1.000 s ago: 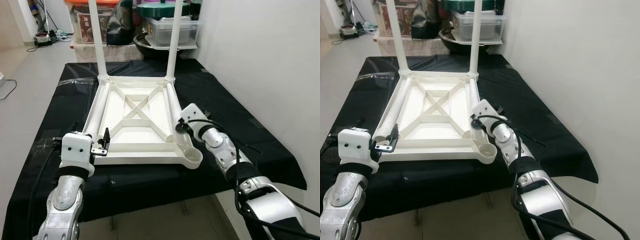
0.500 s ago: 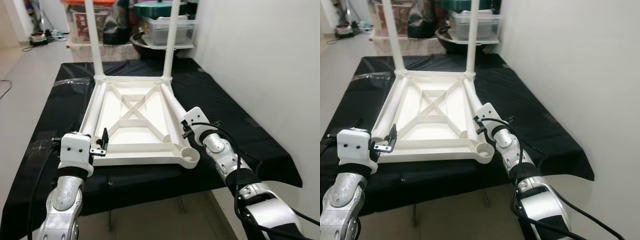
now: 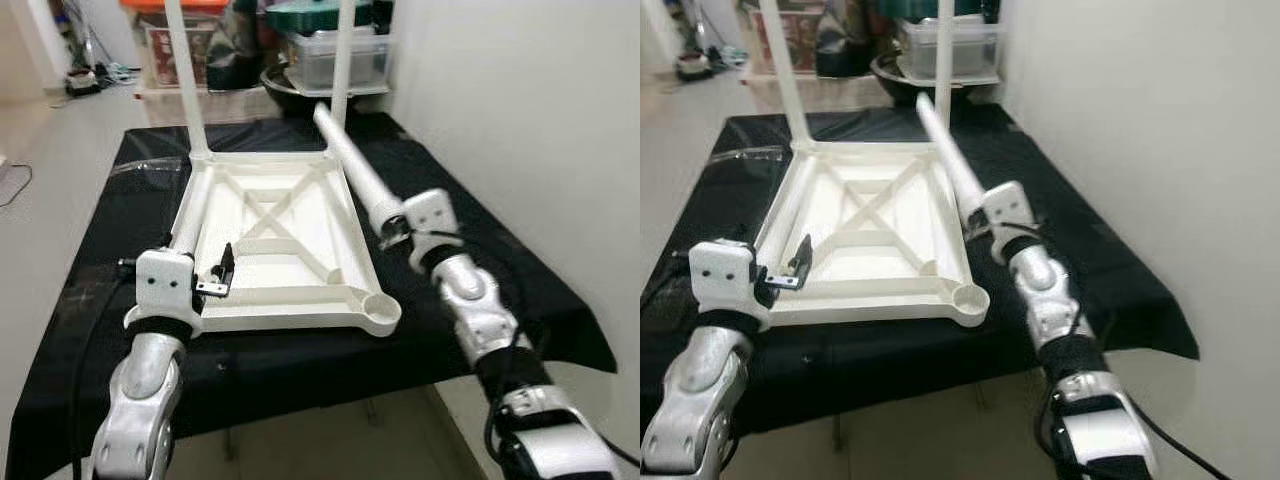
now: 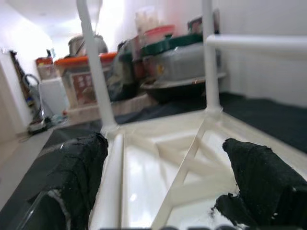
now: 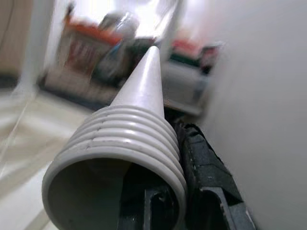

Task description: Building children table

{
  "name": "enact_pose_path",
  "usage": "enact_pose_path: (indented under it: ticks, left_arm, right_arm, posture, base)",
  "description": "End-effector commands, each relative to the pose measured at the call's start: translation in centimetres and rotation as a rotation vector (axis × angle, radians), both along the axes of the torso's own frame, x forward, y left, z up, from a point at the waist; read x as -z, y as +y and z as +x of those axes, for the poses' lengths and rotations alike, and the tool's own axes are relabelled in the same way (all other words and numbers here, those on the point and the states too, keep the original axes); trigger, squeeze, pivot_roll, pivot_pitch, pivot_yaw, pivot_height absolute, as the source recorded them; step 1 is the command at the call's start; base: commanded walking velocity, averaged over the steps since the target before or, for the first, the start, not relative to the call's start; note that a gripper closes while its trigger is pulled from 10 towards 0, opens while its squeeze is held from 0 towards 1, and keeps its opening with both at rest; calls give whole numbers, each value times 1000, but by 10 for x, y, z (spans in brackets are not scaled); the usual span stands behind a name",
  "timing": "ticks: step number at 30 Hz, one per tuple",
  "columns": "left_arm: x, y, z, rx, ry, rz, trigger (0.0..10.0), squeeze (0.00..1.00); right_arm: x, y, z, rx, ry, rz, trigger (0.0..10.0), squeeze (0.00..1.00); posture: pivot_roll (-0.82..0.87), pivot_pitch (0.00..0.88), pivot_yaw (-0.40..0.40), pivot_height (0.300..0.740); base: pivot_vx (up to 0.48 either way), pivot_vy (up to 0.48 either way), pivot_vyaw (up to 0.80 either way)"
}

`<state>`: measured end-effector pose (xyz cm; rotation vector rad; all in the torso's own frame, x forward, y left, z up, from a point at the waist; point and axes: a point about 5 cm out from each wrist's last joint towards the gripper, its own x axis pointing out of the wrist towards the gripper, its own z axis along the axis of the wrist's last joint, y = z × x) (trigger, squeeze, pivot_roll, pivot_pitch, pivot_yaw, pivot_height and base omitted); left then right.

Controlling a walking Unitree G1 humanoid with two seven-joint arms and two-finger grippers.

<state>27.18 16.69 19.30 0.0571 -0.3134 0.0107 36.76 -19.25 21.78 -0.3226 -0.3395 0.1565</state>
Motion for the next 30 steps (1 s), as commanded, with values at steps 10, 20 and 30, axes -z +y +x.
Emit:
enact_pose_path:
  ticks: [10,20,30]
  left_arm:
    - [-7,-14,4,264,33,-482,10000,0]
    - [-3,-12,3,356,19,-849,10000,0]
    - [-13,14,10,360,-56,-1027,10000,0]
  right_arm:
    - [22,45,-38,-593,176,461,0,0]
    - [40,91,-57,-962,343,602,0,0]
    - [53,85,-86,-1187,474,654,0,0]
  posture:
    - [-15,0,-5,740]
    - [28,0,-32,740]
    - [11,0,-18,740]
  base:
    - [0,0,0]
    - [0,0,0]
    - [0,0,0]
